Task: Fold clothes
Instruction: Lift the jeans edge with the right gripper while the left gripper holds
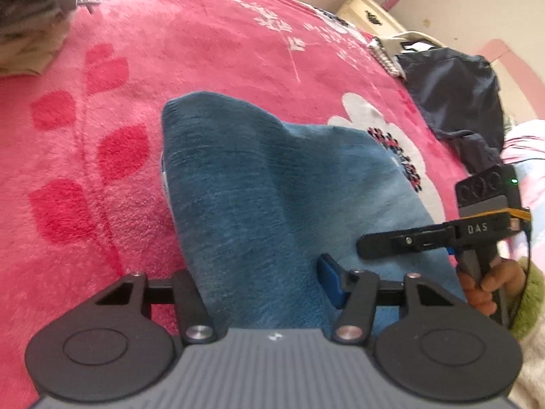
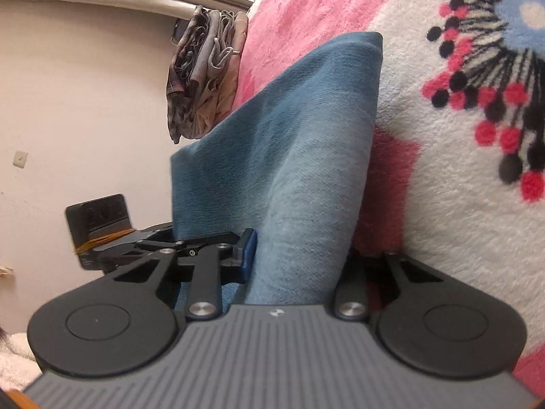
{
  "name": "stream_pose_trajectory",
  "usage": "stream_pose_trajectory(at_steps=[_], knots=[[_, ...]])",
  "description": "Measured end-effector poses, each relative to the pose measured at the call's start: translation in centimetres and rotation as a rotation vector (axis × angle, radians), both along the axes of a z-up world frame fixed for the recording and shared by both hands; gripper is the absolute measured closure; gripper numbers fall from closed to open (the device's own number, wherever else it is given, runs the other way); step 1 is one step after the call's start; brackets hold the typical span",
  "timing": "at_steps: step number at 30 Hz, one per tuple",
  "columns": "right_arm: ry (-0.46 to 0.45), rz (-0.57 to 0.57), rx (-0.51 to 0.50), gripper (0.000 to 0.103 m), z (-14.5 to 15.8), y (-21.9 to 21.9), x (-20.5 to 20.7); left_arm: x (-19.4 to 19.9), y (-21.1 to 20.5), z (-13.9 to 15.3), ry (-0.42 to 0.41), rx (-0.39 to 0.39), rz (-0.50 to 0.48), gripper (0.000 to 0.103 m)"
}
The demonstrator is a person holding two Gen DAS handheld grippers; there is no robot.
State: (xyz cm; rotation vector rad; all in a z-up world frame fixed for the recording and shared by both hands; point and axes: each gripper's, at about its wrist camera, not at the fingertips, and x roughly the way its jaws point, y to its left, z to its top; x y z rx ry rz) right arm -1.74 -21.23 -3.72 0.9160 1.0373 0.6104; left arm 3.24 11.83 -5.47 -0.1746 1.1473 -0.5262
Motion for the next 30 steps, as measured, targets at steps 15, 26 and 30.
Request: stream_pose_trajectory(at_steps=[15, 26, 30], knots=[[-0.029, -0.038, -0.003, 0.077, 0.9, 0.6, -0.9, -1.5, -2.9, 2.6, -0.073, 0.167, -0.019, 0.055], [-0.047, -0.044, -0.002, 0.077, 1.0, 1.9, 0.2, -2.2, -3.7, 3.6, -0.128, 0.264, -0.035, 0.055], [-0.049, -0.037, -0.010, 0.077, 0.8, 2.1, 0.3, -2.3, -4.0, 3.5, -0.135, 0.299, -0.041, 0.055]])
